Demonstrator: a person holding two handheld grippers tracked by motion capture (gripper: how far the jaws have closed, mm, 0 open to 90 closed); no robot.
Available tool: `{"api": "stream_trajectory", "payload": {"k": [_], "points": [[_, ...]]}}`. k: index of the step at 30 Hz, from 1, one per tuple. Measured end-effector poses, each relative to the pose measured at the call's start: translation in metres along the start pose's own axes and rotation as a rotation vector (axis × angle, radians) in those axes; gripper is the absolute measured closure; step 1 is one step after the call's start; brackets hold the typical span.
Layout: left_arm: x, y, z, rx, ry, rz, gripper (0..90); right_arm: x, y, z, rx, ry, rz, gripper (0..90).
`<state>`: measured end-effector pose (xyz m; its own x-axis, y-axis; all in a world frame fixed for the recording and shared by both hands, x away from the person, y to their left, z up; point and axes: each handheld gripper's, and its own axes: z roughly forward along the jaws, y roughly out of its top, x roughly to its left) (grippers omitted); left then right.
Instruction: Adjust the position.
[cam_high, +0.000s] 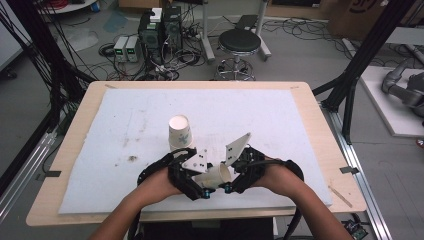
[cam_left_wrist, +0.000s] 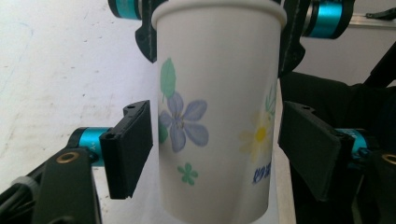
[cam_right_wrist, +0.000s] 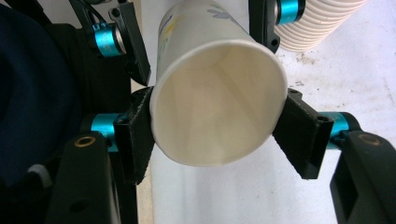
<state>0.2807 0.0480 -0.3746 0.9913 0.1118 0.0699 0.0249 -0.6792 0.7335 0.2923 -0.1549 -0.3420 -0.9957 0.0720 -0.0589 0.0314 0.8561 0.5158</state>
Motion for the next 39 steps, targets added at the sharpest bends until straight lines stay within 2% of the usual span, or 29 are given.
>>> {"api": "stream_trajectory", "payload": {"k": [7,13,16,19,22,25,27,33,37,39], "points": [[0.0,0.0,0.004,-0.003,-0.011,0.004,36.4,0.001,0.002,0.002,0.023,-0.002,-0.009,35.0],[0.001,-0.001,0.005,0.0,-0.018,-0.005,36.9,0.002,0.004,0.003,0.028,0.001,-0.014,35.0],[0.0,-0.003,0.006,-0.015,-0.026,-0.023,37.0,0.003,0.005,0.002,0.031,0.008,-0.002,35.0],[0.0,-0.006,0.006,-0.031,-0.029,-0.042,37.0,0.002,0.005,0.003,0.011,0.015,-0.02,34.7],[0.0,-0.01,0.005,-0.055,-0.037,-0.054,36.8,0.001,0.004,0.004,-0.004,0.023,-0.002,33.2],[-0.001,-0.017,0.003,-0.119,-0.048,-0.095,36.2,0.001,0.001,0.002,-0.063,0.036,0.037,30.7],[0.0,-0.021,0.0,-0.151,-0.046,-0.102,35.8,0.0,-0.002,0.0,-0.117,0.041,0.057,29.0],[0.0,-0.035,-0.007,-0.23,-0.017,-0.151,34.7,-0.002,-0.012,-0.008,-0.289,0.047,0.123,25.5],[-0.003,-0.049,-0.014,-0.28,0.016,-0.183,34.4,-0.003,-0.023,-0.015,-0.402,0.021,0.187,23.1],[-0.004,-0.054,-0.017,-0.303,0.031,-0.195,34.0,-0.001,-0.03,-0.019,-0.436,-0.011,0.218,23.1]]}}
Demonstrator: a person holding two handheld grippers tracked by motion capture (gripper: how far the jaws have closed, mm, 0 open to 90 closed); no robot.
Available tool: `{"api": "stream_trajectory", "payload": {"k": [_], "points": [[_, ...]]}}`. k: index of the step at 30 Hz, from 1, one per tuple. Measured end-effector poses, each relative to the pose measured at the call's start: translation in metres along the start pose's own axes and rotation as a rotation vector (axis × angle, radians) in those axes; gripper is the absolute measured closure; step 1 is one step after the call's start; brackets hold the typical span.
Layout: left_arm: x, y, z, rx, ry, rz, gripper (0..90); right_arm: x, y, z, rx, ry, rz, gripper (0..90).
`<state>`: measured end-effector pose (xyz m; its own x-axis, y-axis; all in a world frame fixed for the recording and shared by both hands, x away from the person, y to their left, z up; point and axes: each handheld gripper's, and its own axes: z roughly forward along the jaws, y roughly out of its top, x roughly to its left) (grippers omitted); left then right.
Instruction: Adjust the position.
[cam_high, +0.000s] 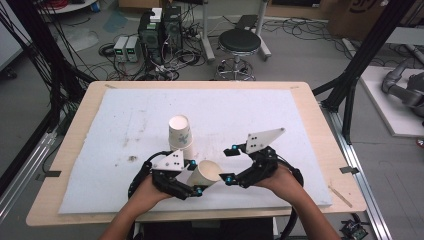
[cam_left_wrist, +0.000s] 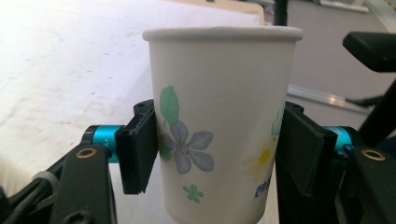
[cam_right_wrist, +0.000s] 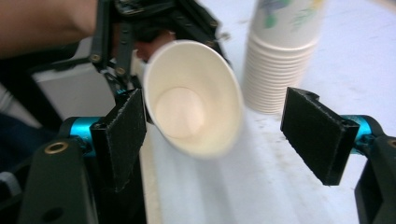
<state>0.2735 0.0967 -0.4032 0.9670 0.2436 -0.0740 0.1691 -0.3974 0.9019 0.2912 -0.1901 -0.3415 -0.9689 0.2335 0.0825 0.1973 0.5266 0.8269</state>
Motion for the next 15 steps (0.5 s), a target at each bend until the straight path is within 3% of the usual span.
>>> {"api": "stream_trajectory", "payload": {"k": [3,5,10,15], "points": [[0.0,-0.008,-0.011,-0.043,0.036,-0.016,33.9,-0.001,-0.008,-0.007,-0.041,-0.053,0.01,23.1],[0.0,-0.013,-0.018,-0.07,0.057,-0.023,33.9,-0.003,-0.019,-0.013,-0.073,-0.107,0.032,22.0],[0.001,-0.022,-0.035,-0.149,0.112,-0.033,33.9,-0.01,-0.043,-0.024,-0.134,-0.19,0.107,22.1],[0.001,-0.028,-0.048,-0.206,0.155,-0.035,33.7,-0.012,-0.059,-0.032,-0.147,-0.25,0.137,22.1]]}}
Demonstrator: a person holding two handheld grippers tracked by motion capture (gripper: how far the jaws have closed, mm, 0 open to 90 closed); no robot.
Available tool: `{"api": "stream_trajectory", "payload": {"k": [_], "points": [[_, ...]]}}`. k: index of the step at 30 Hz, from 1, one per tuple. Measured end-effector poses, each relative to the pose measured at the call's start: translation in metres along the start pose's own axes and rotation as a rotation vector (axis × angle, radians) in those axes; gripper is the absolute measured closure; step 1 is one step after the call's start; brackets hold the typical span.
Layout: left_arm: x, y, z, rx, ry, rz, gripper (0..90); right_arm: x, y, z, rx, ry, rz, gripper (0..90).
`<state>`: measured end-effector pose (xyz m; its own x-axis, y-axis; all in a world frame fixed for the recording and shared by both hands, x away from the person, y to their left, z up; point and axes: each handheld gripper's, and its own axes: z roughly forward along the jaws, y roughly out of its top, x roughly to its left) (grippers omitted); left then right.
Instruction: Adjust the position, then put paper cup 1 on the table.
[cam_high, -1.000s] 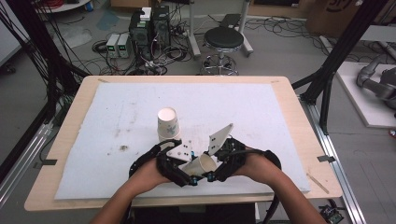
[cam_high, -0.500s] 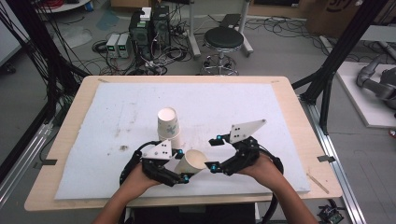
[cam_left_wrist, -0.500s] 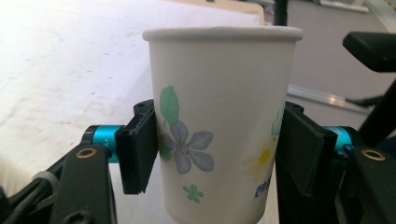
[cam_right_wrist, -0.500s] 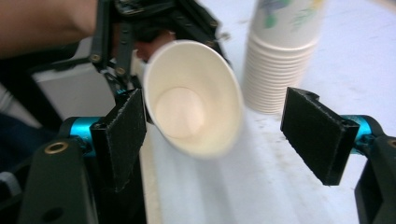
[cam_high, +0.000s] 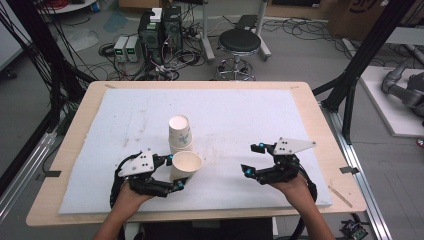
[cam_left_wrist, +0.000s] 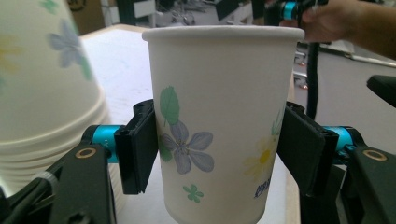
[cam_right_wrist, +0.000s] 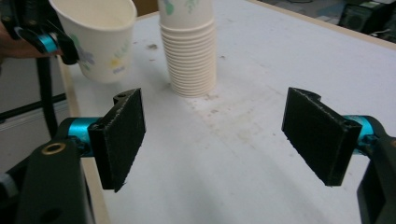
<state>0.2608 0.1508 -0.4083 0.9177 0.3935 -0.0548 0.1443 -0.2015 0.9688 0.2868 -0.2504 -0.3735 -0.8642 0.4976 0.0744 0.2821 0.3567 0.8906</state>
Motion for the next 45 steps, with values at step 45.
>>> {"api": "stream_trajectory", "payload": {"k": [45], "points": [[0.029,-0.014,-0.075,-0.251,0.283,-0.035,32.0,-0.01,-0.023,-0.024,-0.053,-0.155,0.036,22.1]]}}
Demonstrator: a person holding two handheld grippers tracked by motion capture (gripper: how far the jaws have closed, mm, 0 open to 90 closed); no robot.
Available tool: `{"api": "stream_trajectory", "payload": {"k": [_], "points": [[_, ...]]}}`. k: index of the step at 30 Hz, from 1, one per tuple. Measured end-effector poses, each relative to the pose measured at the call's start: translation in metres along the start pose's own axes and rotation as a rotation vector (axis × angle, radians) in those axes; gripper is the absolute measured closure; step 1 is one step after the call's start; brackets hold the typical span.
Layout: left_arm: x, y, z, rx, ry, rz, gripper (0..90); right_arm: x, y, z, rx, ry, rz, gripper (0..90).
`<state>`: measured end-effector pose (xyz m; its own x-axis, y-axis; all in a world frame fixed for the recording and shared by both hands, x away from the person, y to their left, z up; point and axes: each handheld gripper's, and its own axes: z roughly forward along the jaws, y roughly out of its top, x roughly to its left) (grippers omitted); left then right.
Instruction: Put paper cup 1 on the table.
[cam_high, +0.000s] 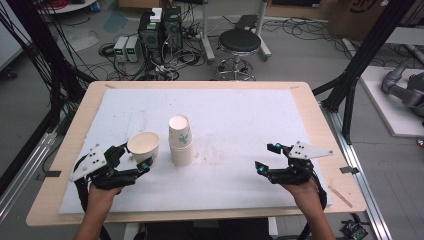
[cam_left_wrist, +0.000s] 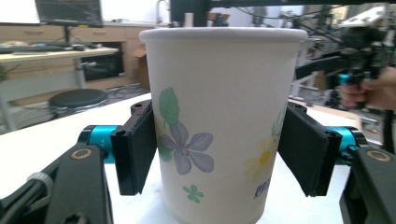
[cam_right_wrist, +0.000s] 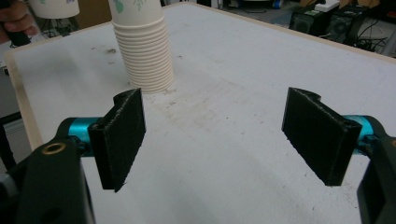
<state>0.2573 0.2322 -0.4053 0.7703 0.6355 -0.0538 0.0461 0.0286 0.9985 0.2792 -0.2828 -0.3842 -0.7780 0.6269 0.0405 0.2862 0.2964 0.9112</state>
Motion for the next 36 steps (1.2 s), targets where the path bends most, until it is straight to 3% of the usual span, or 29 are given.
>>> {"api": "stream_trajectory", "payload": {"k": [10,14,18,25,31,36], "points": [[0.04,-0.01,-0.017,0.009,0.173,-0.037,31.6,0.002,-0.003,0.0,0.007,0.006,-0.008,22.1],[0.054,-0.014,-0.019,0.001,0.219,-0.059,31.6,0.002,-0.002,0.002,0.007,0.012,-0.012,22.1],[0.064,-0.018,-0.018,0.024,0.254,-0.063,31.4,0.002,-0.002,0.002,0.011,0.012,-0.014,22.1],[0.077,-0.026,-0.006,0.11,0.316,-0.039,31.0,0.002,-0.003,0.003,0.017,0.015,-0.008,22.1],[0.084,-0.037,0.001,0.237,0.389,-0.034,31.1,0.002,-0.003,0.003,0.02,0.012,-0.013,22.1],[0.089,-0.044,0.001,0.299,0.438,-0.062,31.3,0.002,-0.004,0.003,0.025,0.01,-0.013,22.1]]}}
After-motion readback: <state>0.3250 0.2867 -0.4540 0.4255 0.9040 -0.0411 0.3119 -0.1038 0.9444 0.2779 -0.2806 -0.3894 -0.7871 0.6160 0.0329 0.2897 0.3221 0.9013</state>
